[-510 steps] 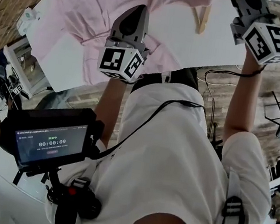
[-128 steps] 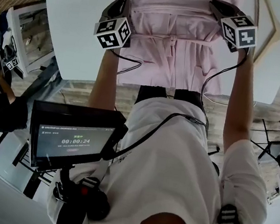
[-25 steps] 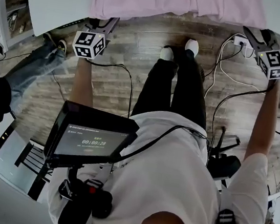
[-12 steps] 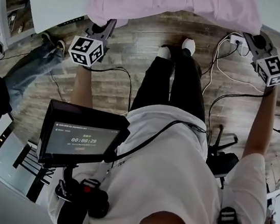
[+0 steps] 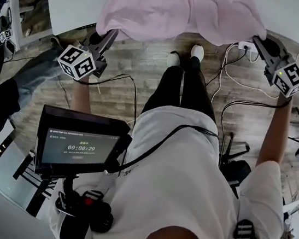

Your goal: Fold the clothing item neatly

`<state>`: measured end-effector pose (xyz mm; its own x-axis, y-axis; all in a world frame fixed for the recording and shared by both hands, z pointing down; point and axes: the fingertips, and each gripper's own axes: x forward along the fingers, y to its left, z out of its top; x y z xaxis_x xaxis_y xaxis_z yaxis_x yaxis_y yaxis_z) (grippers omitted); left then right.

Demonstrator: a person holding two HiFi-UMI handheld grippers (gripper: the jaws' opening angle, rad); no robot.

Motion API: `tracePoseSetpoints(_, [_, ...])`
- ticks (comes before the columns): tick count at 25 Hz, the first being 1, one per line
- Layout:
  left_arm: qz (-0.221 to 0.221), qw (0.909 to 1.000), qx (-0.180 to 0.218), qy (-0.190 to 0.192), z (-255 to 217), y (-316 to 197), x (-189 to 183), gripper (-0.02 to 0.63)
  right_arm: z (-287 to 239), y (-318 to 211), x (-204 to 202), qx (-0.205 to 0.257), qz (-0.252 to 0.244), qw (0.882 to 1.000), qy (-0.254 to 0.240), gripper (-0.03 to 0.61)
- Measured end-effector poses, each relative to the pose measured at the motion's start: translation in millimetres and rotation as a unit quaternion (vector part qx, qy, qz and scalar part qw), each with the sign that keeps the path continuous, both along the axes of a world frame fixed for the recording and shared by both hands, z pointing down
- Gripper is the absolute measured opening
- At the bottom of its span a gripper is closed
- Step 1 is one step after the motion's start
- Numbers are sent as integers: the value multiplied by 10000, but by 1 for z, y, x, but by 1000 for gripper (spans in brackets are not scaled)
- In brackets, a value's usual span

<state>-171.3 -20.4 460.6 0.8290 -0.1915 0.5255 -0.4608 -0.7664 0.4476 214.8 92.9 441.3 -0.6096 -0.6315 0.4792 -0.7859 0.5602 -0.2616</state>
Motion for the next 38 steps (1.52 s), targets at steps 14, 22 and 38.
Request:
tracePoseSetpoints(14, [93,9942,-1001,384,-57,-59,38,14,-62,-82,5,160,-78,9958,-893,17])
tracePoseSetpoints(22, [-828,9780,-1880,355,-5,-190,38,14,-20,-203,42,-451,597,9924,-975,17])
tracePoseSetpoints(38, [645,9543,-2918,-6,64,-225,11,179,78,-240,89,-1482,832,9848,-348,179])
